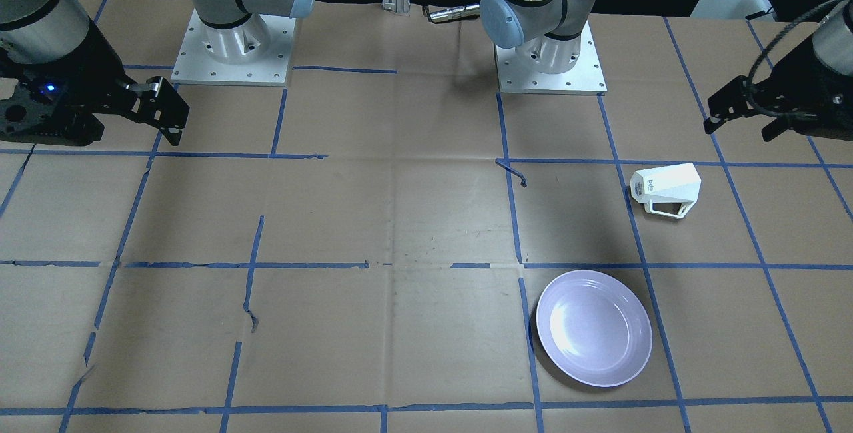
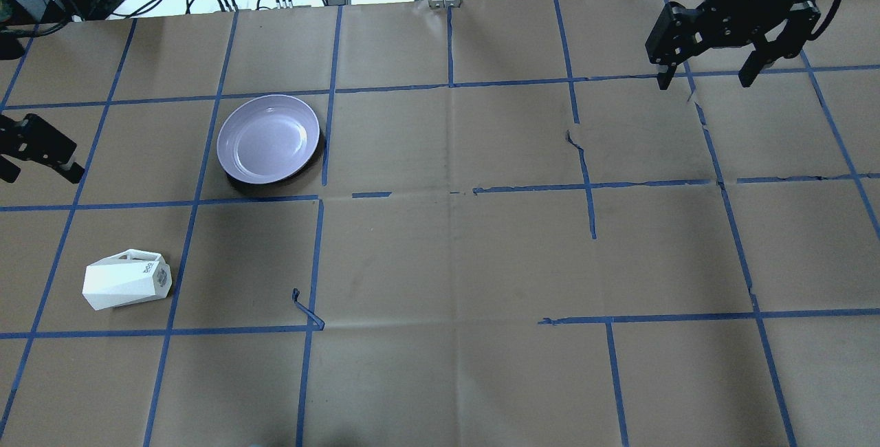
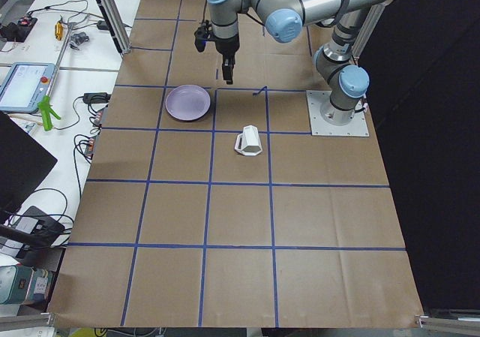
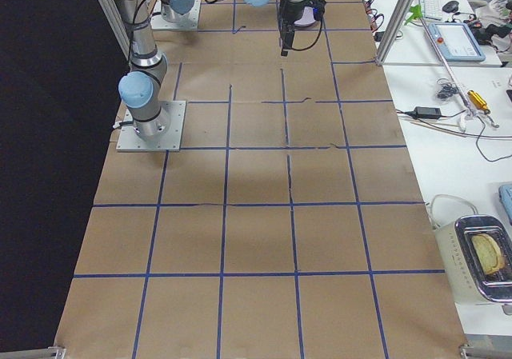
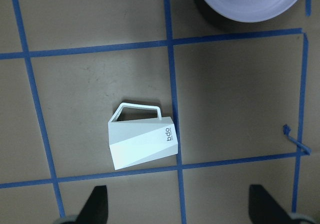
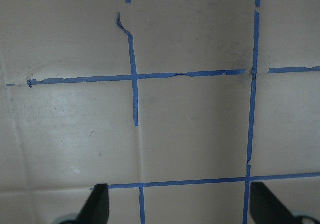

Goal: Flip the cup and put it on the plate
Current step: 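Move the left gripper down to the white faceted cup lying on its side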

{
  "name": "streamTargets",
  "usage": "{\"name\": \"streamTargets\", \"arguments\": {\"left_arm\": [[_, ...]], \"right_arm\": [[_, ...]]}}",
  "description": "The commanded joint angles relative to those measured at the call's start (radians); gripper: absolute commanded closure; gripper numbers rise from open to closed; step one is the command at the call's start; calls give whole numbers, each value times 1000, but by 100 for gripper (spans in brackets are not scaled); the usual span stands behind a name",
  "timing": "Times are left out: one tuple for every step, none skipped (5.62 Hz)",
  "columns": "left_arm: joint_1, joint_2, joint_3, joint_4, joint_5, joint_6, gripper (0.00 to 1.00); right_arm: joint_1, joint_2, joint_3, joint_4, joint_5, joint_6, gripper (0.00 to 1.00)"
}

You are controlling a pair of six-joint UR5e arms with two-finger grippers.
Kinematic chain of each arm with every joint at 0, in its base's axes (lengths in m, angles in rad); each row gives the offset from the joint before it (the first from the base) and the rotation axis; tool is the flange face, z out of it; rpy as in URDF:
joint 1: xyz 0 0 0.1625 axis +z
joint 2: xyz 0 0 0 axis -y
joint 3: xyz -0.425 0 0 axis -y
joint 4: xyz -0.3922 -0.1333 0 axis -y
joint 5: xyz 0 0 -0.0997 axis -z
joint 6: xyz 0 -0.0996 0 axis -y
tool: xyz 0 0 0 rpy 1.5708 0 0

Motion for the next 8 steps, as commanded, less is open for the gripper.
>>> {"name": "streamTargets", "arguments": {"left_arm": [[172,-70,-16,2,-106,117,2],[264,-145,-14,2,-210,143,2],[317,-211,-16,-12,-311,216,2],[377,-292,-16,-18,-376,302,2],[411,-355,-16,-82,-389,415,2],[432,-413,-17,-134,-444,521,2],[434,-465,-19,-212,-447,610,2],[434,-493,-19,-281,-446,667,2]], "right_arm": [[0,0,0,0,0,0,0],[0,0,0,0,0,0,0],[0,0,0,0,0,0,0],[0,0,0,0,0,0,0],[0,0,0,0,0,0,0],[0,0,0,0,0,0,0],[0,0,0,0,0,0,0],[0,0,0,0,0,0,0]]}}
